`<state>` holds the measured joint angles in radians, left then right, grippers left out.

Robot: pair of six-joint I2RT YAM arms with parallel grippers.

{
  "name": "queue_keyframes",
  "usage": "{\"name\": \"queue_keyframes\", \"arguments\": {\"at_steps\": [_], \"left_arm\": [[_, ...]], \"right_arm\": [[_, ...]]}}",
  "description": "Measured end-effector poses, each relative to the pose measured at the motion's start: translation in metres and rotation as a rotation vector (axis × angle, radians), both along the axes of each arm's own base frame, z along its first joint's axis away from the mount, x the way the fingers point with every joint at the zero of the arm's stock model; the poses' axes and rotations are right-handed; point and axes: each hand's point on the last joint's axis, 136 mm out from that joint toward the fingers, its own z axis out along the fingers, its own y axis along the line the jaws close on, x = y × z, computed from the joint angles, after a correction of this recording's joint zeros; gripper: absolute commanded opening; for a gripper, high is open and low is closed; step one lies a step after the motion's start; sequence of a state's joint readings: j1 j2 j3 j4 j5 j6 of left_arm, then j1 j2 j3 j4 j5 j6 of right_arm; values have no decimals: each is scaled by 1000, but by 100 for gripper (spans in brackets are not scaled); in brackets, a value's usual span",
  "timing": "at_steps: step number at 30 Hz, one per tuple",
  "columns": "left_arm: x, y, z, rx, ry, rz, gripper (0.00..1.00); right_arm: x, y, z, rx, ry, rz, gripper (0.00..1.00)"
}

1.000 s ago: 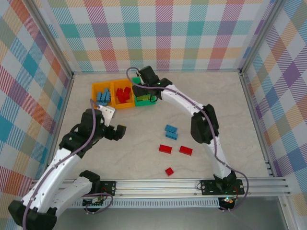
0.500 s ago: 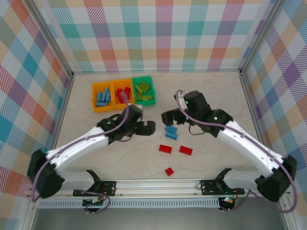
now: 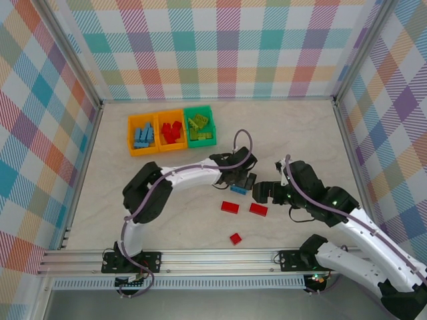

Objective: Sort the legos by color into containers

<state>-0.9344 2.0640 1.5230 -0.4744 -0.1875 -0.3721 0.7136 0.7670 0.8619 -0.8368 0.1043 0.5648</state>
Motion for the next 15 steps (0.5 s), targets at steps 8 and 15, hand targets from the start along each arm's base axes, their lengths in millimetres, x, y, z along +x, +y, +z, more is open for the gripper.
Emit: {"name": "queue_keyframes", "arguments": {"at_steps": [8,15], "left_arm": [[8,4,-31,70,30,-11,80],[15,10,-29,65,27,16,54]], "right_arm": [[-3,3,-14,-5,64,-2,100],[-5,7,-17,-2,85,11,100]]}}
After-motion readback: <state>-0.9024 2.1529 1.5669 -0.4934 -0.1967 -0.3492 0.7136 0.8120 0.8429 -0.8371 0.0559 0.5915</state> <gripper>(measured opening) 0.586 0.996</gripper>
